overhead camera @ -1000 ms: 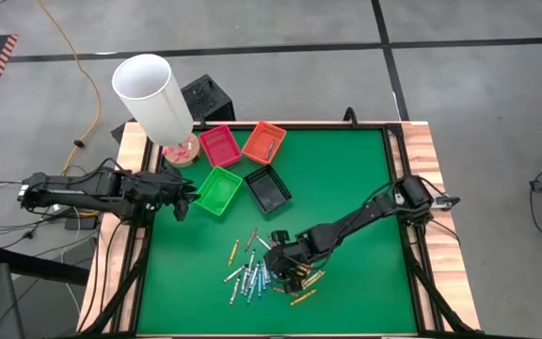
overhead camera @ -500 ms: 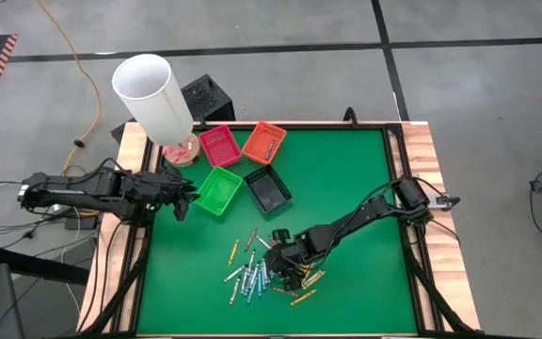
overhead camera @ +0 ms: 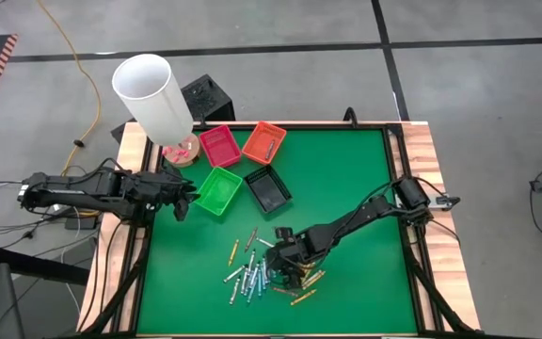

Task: Sort crayons
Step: Put the blue crayon into the orange bin

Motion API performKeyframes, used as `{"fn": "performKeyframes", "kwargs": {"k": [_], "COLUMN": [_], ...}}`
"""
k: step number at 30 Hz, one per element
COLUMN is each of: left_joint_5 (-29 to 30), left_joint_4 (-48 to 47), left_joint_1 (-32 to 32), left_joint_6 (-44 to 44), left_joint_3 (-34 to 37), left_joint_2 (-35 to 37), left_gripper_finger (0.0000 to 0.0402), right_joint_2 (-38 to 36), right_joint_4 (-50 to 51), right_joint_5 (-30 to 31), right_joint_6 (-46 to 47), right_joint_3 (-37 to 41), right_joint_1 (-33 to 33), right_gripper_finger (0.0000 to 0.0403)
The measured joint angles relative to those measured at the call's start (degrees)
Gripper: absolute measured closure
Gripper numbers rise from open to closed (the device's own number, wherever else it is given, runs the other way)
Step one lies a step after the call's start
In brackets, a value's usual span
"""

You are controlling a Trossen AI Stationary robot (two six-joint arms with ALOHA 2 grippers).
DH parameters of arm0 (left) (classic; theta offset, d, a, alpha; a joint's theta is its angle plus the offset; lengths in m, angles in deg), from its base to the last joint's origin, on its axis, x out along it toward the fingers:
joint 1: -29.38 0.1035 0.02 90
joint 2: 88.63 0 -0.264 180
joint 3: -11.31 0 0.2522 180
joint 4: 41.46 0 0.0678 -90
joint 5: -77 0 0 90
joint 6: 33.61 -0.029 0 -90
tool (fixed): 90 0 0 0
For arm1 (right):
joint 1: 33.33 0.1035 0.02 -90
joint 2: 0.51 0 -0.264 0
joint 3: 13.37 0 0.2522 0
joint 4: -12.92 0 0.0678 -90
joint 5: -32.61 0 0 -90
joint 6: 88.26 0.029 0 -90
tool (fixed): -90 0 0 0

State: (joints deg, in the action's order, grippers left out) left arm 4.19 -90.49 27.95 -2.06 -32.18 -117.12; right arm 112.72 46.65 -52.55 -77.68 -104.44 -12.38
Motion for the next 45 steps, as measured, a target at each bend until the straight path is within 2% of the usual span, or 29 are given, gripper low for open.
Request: {"fn": "performKeyframes", "kwargs": {"k": [3, 7, 12, 18, 24, 30, 45], "left_joint_5": [0.0, 0.0, 0.0, 0.0, 0.1, 0.0, -0.4], "left_joint_4": [0.0, 0.0, 0.0, -0.1, -0.1, 0.0, 0.0], "left_joint_1": [0.0, 0.0, 0.0, 0.0, 0.0, 0.0, 0.0], "left_joint_6": [0.0, 1.1, 2.6, 3.3, 3.7, 4.7, 5.6], "left_joint_3": [0.0, 0.0, 0.0, 0.0, 0.0, 0.0, 0.0], "left_joint_2": [0.0, 0.0, 0.0, 0.0, 0.0, 0.0, 0.0], "left_gripper_finger": [0.0265, 0.0265, 0.0265, 0.0265, 0.0265, 0.0265, 0.0265], "right_joint_2": [0.0, 0.0, -0.1, 0.4, 1.1, 4.4, 7.1], "right_joint_4": [2.6, 9.8, 13.5, 14.7, 15.3, 15.5, 16.0], "right_joint_5": [0.8, 4.8, 10.8, 10.4, 10.6, 10.5, 11.1], "right_joint_6": [-0.9, 1.9, 14.5, 32.6, 41.3, 45.5, 48.2], "right_joint_3": [-3.2, -8.3, -11.1, -11.1, -11.1, -11.1, -11.4], "right_joint_1": [0.0, -0.6, -0.9, -0.1, 1.4, 2.0, 1.8], "right_gripper_finger": [0.0232, 0.0232, 0.0232, 0.0232, 0.0232, 0.0232, 0.0232]}}
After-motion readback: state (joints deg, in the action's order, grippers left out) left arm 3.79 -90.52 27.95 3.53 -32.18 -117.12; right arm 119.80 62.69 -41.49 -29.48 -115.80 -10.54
